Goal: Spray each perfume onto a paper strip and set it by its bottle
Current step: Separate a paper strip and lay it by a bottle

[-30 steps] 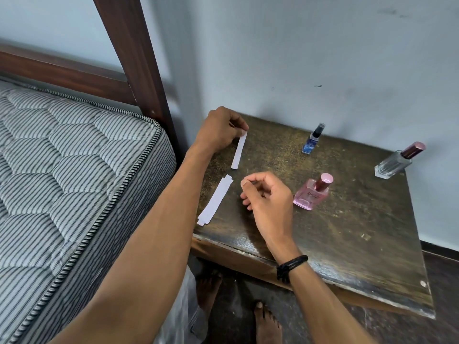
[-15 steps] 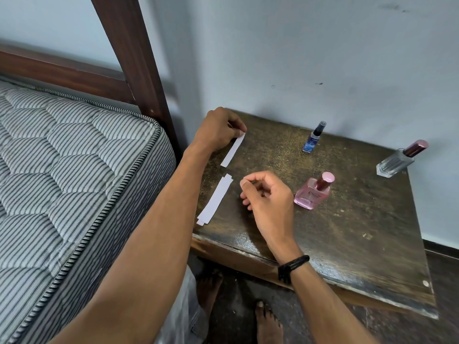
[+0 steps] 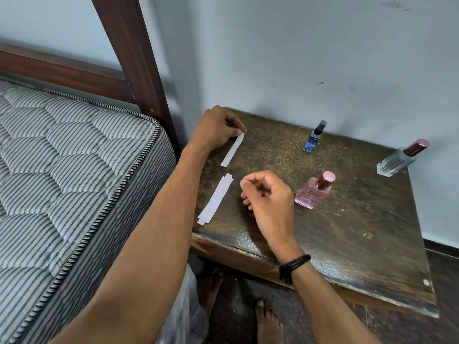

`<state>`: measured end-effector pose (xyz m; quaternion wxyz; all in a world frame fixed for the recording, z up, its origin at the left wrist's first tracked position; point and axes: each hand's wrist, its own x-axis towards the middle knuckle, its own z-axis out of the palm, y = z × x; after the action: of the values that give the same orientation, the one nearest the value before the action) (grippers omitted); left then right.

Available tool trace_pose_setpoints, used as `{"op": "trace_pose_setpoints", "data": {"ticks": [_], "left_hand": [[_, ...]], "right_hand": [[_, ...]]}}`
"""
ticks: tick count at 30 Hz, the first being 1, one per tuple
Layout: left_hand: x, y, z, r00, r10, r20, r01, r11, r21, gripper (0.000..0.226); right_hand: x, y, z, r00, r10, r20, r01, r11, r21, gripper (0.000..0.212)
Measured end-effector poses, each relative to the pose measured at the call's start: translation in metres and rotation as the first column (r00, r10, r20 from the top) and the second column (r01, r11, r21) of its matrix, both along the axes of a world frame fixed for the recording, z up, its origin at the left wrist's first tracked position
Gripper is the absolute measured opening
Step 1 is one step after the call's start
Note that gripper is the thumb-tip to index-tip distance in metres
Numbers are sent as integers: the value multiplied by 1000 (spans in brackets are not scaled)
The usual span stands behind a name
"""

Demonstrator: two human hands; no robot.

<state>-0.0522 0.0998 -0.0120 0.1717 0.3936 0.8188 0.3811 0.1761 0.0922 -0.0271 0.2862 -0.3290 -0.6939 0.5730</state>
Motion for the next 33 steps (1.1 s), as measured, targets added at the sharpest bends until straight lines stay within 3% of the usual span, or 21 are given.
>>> {"op": "trace_pose_setpoints", "data": {"ticks": [13, 22, 29, 33], "left_hand": [[3, -3, 8, 999, 34, -10, -35, 999, -22, 10], [16, -32, 43, 974, 220, 45, -224, 966, 133, 7], [56, -94, 21, 920, 385, 71, -386, 922, 5, 10], [59, -95, 17, 929, 366, 51, -358, 926, -123, 7]], "right_hand": [[1, 0, -1, 1000, 4, 8, -4, 1000, 13, 6], [7, 3, 4, 999, 41, 5, -41, 999, -3, 9], [14, -3, 6, 999, 49, 16, -50, 995, 84, 10], [28, -11, 9, 993, -15, 116, -7, 982, 191, 13]]}}
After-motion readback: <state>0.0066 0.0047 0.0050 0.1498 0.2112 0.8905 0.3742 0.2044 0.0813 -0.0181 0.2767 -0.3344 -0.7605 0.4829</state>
